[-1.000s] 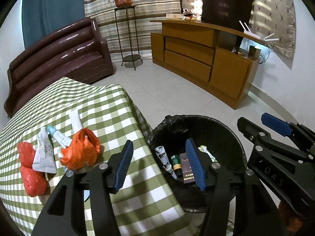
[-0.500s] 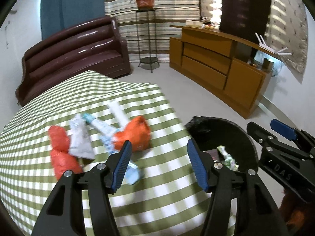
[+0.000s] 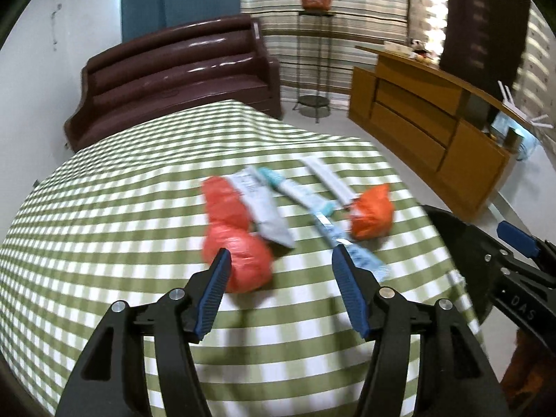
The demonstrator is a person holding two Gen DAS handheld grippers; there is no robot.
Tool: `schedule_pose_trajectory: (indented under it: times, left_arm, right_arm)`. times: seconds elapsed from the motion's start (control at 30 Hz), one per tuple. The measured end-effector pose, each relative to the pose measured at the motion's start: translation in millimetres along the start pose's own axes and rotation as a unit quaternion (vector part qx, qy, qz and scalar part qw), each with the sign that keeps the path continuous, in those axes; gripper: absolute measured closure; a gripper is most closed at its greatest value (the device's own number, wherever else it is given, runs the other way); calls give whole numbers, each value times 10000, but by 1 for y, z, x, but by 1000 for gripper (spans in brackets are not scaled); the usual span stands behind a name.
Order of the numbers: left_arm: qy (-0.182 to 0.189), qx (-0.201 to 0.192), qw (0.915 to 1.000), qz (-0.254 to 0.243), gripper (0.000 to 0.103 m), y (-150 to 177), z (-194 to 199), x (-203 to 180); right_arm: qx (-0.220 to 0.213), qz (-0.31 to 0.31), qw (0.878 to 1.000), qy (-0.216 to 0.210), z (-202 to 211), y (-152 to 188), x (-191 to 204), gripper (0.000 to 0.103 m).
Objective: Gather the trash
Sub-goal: 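Move both open tools back over the table toward the bags, then close the left tool on the tied red plastic bags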
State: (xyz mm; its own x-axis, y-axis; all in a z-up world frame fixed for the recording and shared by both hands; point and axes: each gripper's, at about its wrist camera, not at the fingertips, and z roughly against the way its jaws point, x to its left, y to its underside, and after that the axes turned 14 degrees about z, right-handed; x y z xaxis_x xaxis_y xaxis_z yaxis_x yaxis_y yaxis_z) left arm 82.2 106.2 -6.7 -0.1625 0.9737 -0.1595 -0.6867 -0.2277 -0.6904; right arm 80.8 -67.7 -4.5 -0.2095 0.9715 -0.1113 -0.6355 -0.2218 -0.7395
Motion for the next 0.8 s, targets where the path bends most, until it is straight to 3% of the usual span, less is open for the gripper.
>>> schedule_pose_trajectory:
  times: [0.23, 0.67, 0.8]
  left_arm:
    - [-81, 195, 9993, 304, 42, -5, -10, 24]
    - [-118, 318, 9991, 256, 40, -20, -33, 27]
    - [-80, 330, 9993, 155, 55, -20, -36, 29]
  right_arm:
    - [17, 97, 9998, -147, -4, -6, 20, 38]
    - [96, 186, 9994, -276, -16, -15, 31, 38]
    - [98, 211, 9992, -327, -20, -20, 37, 38]
